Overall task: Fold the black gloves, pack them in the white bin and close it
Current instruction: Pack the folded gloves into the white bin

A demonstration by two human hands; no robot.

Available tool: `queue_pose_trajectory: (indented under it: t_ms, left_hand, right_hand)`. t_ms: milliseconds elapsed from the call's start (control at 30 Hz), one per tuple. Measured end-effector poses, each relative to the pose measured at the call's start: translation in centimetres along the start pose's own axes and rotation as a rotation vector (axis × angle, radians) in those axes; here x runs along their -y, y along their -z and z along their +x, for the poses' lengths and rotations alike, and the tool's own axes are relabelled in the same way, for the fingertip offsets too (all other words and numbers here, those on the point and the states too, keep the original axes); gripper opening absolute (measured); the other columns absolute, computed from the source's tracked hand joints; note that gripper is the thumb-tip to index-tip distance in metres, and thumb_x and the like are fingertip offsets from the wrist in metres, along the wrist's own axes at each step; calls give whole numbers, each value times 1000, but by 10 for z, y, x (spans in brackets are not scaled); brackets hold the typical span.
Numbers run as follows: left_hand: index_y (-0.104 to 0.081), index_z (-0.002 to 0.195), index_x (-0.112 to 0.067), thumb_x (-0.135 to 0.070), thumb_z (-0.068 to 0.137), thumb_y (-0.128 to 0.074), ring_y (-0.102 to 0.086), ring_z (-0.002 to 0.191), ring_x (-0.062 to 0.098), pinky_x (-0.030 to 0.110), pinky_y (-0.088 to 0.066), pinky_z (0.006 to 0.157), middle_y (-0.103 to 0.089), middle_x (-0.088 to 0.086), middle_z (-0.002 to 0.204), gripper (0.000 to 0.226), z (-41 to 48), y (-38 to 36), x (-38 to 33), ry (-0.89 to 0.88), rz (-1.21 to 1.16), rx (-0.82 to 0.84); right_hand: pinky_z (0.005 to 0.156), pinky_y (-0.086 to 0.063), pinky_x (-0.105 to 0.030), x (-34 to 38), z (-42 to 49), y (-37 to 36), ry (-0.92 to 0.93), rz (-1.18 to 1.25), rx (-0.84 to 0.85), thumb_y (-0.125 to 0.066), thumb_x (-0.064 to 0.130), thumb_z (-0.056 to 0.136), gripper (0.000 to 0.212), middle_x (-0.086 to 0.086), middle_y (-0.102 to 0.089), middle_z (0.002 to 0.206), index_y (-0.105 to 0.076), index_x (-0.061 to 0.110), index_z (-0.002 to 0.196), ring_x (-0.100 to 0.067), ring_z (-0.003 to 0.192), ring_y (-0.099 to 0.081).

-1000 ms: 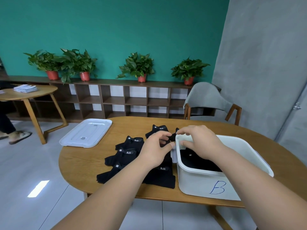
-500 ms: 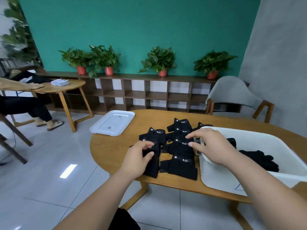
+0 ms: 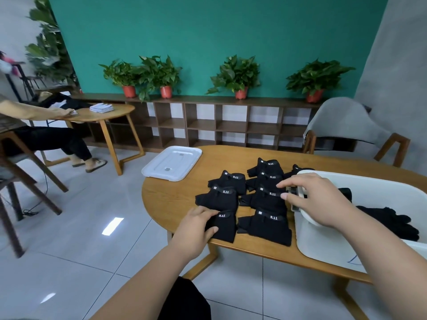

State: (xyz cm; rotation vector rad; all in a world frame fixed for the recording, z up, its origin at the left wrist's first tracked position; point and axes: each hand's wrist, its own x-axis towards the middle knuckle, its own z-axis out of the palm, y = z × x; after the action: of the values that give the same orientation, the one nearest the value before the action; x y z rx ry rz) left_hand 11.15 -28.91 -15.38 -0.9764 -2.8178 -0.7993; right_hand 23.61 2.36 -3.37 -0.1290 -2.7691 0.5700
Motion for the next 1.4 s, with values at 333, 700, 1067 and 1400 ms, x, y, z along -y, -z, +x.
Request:
queue_pose_trajectory:
  t_ms: [333, 700, 1067, 1400]
  left_hand:
    - [-70, 132, -32, -27, 101, -71, -61, 114, 5, 21, -53, 97, -67, -12, 126, 32, -5, 15, -6, 32, -114, -113]
    - [-69, 129, -38, -32, 98, -74, -59, 112, -7, 9, -46, 93, -67, -24, 119, 32, 28, 69, -91, -64, -402, -338]
    - [-62, 141, -38, -45, 97, -73, -56, 119, 0, 25, -51, 103, -53, -23, 129, 46, 47, 57, -151, -240, -450, -317]
    - [-63, 132, -41, -49, 100, -68, -72, 107, 4, 32, -57, 96, -78, -15, 110, 33, 70, 66, -194, 10, -927, 86]
  right_hand:
    - [103, -47, -33, 10, -2, 5, 7, -73, 8, -70, 44, 97, 33, 15, -65, 136, -67, 45, 130, -12, 131, -53]
    - [102, -53, -35, 60, 4, 10, -28, 337, 95, -51, 78, 91, 66, 26, -75, 102, -49, 44, 148, 3, 102, -67]
    - [80, -66, -42, 51, -2, 33, -166, 803, -129, -72, 22, 99, 22, -1, -80, 103, -67, 21, 121, -20, 94, -78]
    - [73, -56, -22, 16, -23, 77, -129, 678, -144, -71, 16, 99, 22, 5, -80, 106, -65, 24, 119, -13, 96, -76]
